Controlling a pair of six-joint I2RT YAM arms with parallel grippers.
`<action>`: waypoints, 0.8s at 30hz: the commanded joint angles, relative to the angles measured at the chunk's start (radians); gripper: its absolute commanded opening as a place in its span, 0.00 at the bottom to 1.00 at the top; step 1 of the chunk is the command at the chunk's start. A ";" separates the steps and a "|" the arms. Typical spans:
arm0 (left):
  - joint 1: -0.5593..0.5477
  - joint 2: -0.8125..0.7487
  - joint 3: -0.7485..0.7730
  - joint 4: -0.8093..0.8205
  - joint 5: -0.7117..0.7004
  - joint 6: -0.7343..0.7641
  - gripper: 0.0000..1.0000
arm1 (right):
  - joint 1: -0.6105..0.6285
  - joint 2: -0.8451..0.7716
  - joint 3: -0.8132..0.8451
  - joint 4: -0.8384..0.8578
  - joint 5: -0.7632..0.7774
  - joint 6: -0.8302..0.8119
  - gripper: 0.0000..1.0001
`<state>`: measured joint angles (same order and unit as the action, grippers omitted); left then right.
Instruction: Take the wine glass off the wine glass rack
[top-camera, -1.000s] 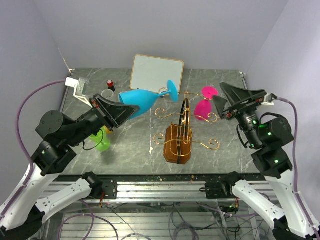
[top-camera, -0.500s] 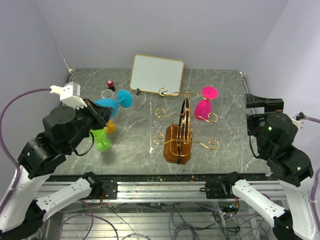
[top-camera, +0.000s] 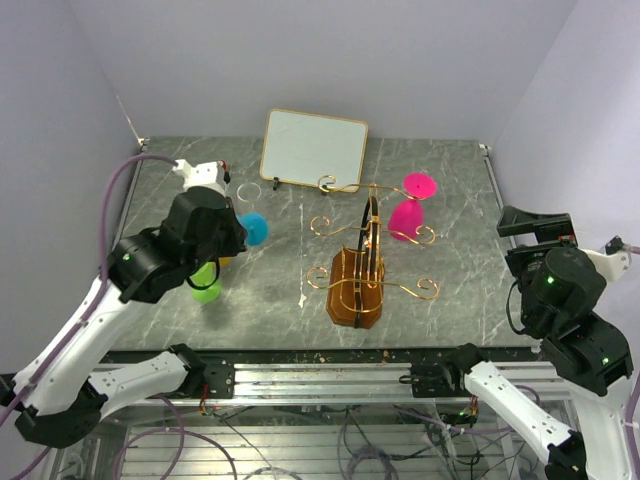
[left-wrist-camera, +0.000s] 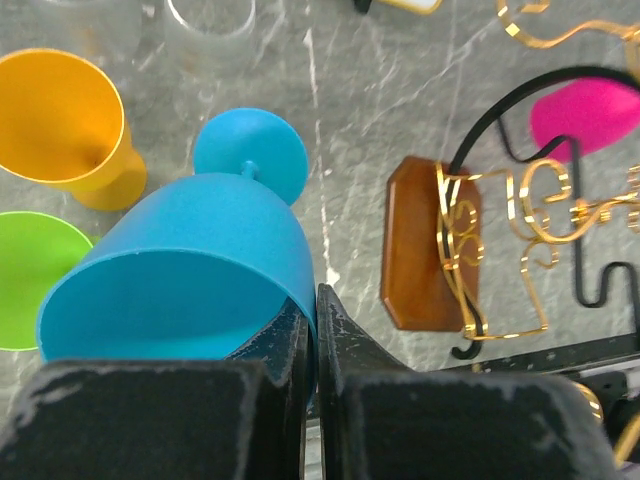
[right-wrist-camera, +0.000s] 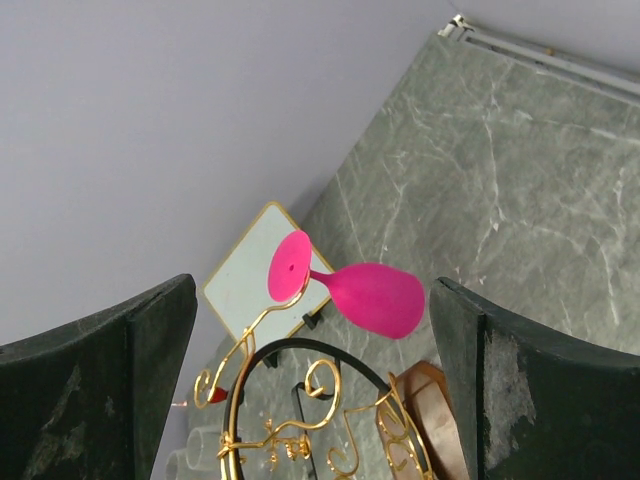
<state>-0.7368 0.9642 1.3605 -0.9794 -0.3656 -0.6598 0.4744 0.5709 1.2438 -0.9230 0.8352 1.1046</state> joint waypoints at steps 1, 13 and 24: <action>-0.003 0.055 -0.045 -0.021 0.031 0.035 0.07 | 0.001 0.007 -0.005 0.055 0.023 -0.087 1.00; 0.003 0.381 -0.013 -0.044 -0.008 0.146 0.07 | 0.001 0.043 0.003 0.094 -0.061 -0.227 1.00; 0.135 0.558 0.020 0.032 0.137 0.258 0.07 | 0.001 -0.024 -0.003 0.115 -0.069 -0.272 1.00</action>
<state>-0.6407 1.5082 1.3422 -0.9916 -0.2909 -0.4538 0.4744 0.5781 1.2423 -0.8196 0.7498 0.8646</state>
